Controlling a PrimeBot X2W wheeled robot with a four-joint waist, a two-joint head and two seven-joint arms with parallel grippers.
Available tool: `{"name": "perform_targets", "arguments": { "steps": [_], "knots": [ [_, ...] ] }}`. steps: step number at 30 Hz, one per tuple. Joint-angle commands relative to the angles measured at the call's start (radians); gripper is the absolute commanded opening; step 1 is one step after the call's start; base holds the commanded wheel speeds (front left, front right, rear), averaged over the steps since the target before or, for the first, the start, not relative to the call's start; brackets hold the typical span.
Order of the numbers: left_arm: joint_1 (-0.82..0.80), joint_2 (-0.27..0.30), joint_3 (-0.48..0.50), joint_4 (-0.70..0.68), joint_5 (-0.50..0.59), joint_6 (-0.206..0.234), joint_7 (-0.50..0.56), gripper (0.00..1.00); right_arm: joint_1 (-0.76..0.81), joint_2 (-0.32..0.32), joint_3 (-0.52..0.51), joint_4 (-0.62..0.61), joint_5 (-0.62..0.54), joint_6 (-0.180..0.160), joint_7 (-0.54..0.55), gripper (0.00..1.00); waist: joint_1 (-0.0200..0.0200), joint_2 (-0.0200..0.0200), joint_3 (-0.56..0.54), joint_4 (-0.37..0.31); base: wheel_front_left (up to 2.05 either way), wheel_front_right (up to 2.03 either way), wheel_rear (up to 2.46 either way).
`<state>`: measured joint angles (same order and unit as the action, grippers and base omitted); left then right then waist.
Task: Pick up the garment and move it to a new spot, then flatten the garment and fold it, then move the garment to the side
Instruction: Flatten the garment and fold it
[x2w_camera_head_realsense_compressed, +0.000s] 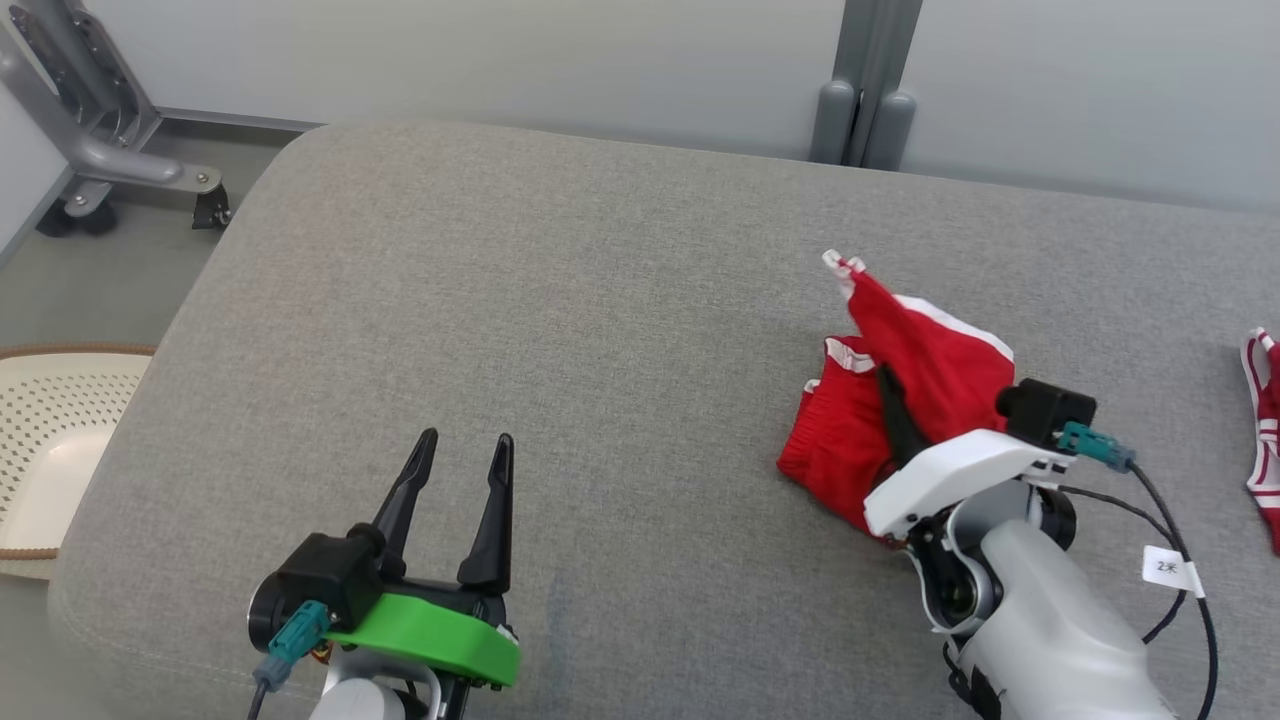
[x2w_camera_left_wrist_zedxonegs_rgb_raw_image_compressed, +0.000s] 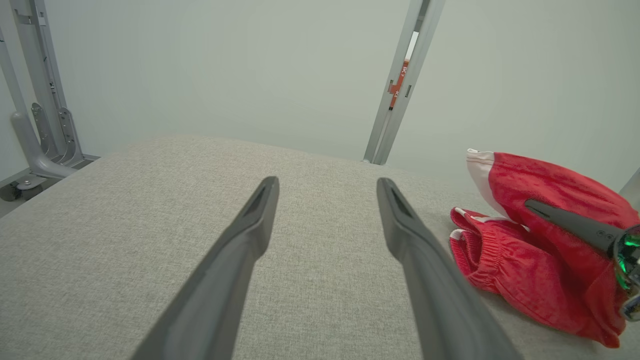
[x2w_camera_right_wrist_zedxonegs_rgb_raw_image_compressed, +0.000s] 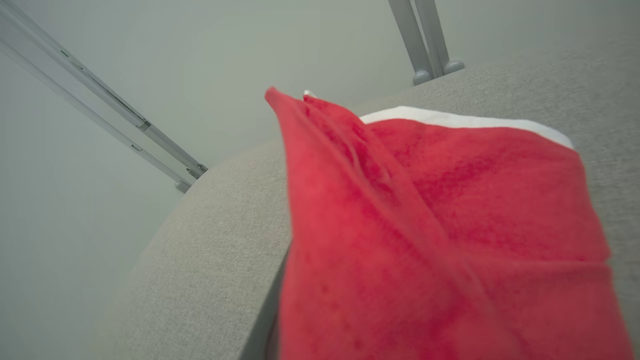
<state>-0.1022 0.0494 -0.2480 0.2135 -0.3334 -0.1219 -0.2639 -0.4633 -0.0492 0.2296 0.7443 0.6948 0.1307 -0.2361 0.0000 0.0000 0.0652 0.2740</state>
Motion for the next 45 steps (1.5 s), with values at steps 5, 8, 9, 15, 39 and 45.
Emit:
{"name": "perform_targets", "arguments": {
  "steps": [5, 8, 9, 15, 39, 45],
  "knots": [
    [0.011, 0.003, 0.000, -0.001, -0.005, 0.004, 0.000, 1.00, -0.002, -0.004, 0.080, 0.016, 0.010, 0.000, 0.001, 1.00, 0.0000, 0.0000, 0.004, 0.017, 0.00, 0.00, 0.00],
    [0.012, 0.003, -0.003, 0.000, -0.009, 0.007, 0.000, 1.00, 0.002, -0.003, 0.128, 0.014, 0.020, 0.000, -0.004, 1.00, 0.0000, 0.0000, 0.004, 0.022, 0.00, 0.00, 0.00],
    [0.014, 0.003, -0.003, 0.001, -0.008, 0.007, 0.000, 1.00, 0.005, -0.003, 0.152, 0.010, 0.027, 0.000, -0.003, 1.00, 0.0000, 0.0000, 0.004, 0.022, 0.00, 0.00, 0.00],
    [0.012, 0.002, -0.001, 0.008, -0.004, 0.007, 0.000, 1.00, 0.028, -0.004, 0.290, -0.022, 0.087, 0.000, 0.029, 1.00, 0.0000, 0.0000, -0.001, 0.008, 0.00, 0.00, 0.00],
    [0.012, 0.003, 0.047, -0.084, 0.014, 0.011, 0.000, 1.00, 0.065, -0.126, 0.110, -0.191, -0.426, 0.000, -0.028, 1.00, 0.0000, 0.0000, -0.022, -0.233, 0.00, 0.00, 0.00],
    [0.019, 0.003, 0.055, -0.104, 0.014, 0.020, 0.000, 1.00, 0.203, -0.053, -0.117, -0.401, -0.633, 0.000, -0.029, 1.00, 0.0000, 0.0000, -0.011, -0.273, 0.00, 0.00, 0.00]
  ]
}}
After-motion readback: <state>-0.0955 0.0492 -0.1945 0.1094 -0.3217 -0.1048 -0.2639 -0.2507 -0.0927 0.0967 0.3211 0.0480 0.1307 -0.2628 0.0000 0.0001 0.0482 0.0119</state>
